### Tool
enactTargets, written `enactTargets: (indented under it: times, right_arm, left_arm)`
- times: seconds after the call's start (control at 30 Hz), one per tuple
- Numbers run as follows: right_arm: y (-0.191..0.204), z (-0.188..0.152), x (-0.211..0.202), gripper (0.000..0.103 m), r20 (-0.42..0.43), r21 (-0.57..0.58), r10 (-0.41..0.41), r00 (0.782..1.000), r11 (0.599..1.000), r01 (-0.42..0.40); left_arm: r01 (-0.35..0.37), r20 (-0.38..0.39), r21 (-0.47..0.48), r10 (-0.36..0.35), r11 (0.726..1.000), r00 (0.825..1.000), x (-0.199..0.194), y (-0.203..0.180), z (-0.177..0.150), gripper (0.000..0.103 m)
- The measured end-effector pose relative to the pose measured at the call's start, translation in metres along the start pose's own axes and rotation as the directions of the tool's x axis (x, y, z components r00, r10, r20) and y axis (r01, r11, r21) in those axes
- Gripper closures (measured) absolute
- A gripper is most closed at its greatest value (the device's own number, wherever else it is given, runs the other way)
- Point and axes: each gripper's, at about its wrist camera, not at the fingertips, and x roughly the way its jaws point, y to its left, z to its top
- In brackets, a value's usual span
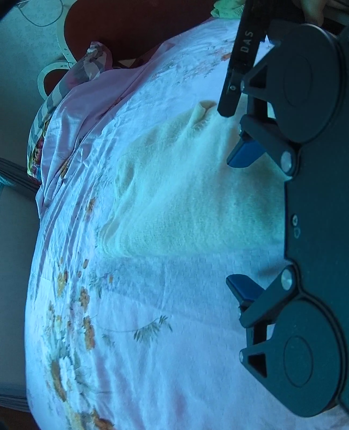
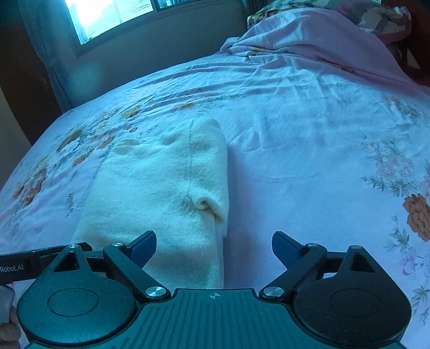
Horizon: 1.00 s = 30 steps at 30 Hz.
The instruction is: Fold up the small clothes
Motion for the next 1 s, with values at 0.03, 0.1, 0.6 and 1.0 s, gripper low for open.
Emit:
enactTargets:
  times: [0.03, 0.1, 0.6, 1.0]
  right_arm:
    - [-0.004, 0.002, 0.004, 0.011, -0.010, 0.025, 0.019, 1.000, 1.000, -0.018]
    - [-0.010, 0.004, 0.011, 0.011, -0.032, 0.062, 0.053, 0.998, 0.997, -0.051]
    - [-0.014, 0.014, 0.045, 0.013, -0.024, 0.095, 0.090, 0.996, 0.992, -0.087]
    - [-0.032, 0.022, 0.063, 0.053, -0.031, 0.235, 0.231, 0.973, 0.947, -0.217]
  left_arm:
    - [0.013, -0.007, -0.007, -0.013, 1.000, 1.000, 0.003, 0.001, 0.000, 0.024]
    - [0.041, -0.027, -0.025, -0.042, 0.999, 0.999, 0.012, 0.004, -0.001, 0.030]
    - [0.122, -0.047, -0.059, -0.125, 0.991, 0.991, 0.037, 0.001, 0.006, 0.035]
    - [0.171, -0.058, -0.140, -0.180, 0.975, 0.982, 0.057, 0.007, 0.015, 0.047]
